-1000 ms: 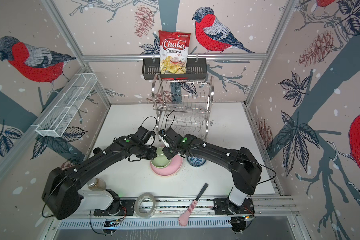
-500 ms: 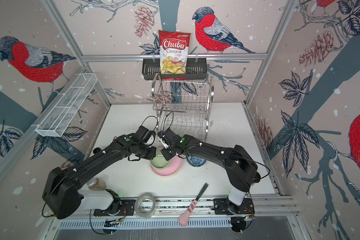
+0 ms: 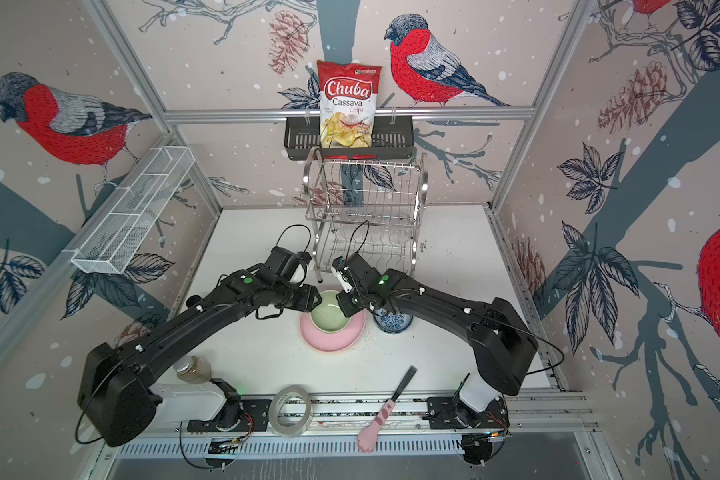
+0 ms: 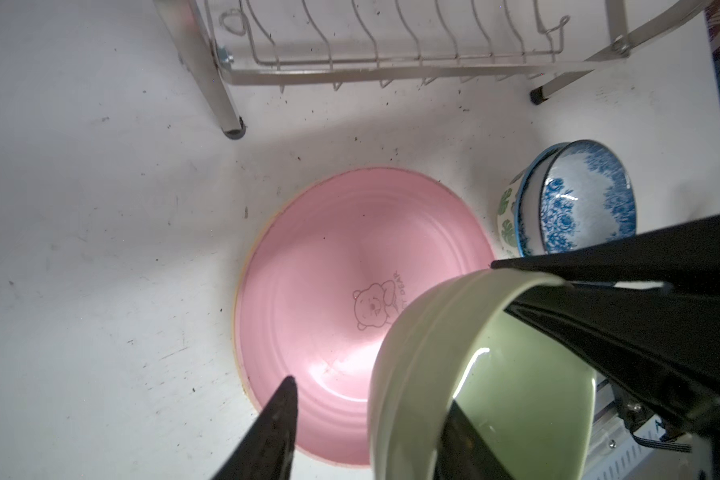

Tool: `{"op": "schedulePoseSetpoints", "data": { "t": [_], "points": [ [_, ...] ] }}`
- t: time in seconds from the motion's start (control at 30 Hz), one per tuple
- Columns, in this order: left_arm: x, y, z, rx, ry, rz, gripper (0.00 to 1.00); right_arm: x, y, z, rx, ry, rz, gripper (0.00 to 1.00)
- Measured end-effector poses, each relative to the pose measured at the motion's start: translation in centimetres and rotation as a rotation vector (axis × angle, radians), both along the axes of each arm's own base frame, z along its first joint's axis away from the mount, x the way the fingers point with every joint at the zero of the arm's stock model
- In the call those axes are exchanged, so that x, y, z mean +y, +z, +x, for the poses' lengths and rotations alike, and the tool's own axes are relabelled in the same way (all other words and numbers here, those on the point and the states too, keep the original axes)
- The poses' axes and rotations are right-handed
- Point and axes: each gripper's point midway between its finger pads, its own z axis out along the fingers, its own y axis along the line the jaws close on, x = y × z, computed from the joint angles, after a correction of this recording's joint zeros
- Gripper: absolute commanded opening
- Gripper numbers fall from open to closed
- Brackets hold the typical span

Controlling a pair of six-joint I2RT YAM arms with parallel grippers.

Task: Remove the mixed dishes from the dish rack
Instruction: 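Carry the pale green bowl over the pink plates while left gripper moves alongside, then lower the pale green bowl into the blue floral bowl and release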

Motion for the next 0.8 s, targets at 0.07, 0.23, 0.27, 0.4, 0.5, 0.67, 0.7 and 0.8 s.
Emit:
{"op": "schedulePoseSetpoints", "data": {
  "t": [0.07, 0.23, 0.27, 0.4, 0.5, 0.67, 0.7, 0.8],
  "points": [
    [-0.2, 1.5, 0.1, -0.043, 0.002, -0.040, 0.56, -1.0, 0.7, 0.3, -0.008, -0.036, 0.025, 0.00],
    [1.4, 4.3, 1.3, -0.200, 0.089, -0.070, 0.61, -7.1, 0.8, 1.6, -0.015, -0.181, -0.021, 0.00],
    [1.7, 4.3, 1.3, -0.204, 0.105, -0.066, 0.61, -8.7, 0.5, 2.0, -0.011, -0.227, -0.041, 0.00],
    [2.7, 3.8, 1.5, -0.206, 0.137, -0.051, 0.61, -14.7, -0.6, 2.9, 0.024, -0.406, -0.087, 0.00],
    [3.2, 3.5, 1.8, -0.205, 0.159, -0.041, 0.61, -17.7, -1.1, 2.8, 0.042, -0.496, -0.094, 0.00],
    [3.6, 3.2, 2.1, -0.200, 0.173, -0.037, 0.61, -19.8, -1.7, 2.8, 0.062, -0.559, -0.088, 0.00],
    [3.7, 3.2, 2.1, -0.199, 0.175, -0.039, 0.61, -19.8, -1.9, 2.7, 0.070, -0.556, -0.086, 0.00],
    [3.7, 3.3, 2.2, -0.199, 0.177, -0.046, 0.62, -19.4, -2.3, 2.3, 0.096, -0.538, -0.074, 0.00]
  ]
}}
